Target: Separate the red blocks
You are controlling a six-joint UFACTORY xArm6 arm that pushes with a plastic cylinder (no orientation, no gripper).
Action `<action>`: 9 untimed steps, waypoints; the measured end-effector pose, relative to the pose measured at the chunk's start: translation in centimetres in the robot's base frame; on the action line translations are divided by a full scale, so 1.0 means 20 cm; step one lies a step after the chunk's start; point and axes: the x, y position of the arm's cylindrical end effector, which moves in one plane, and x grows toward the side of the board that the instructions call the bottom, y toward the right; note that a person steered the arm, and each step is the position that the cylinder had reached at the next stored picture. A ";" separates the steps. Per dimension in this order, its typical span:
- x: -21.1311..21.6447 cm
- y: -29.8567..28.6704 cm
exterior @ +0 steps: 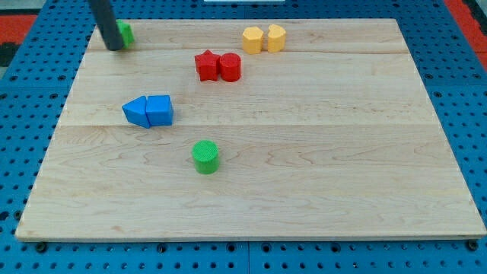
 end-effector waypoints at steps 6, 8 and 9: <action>0.06 0.64; 0.27 1.05; 0.36 1.25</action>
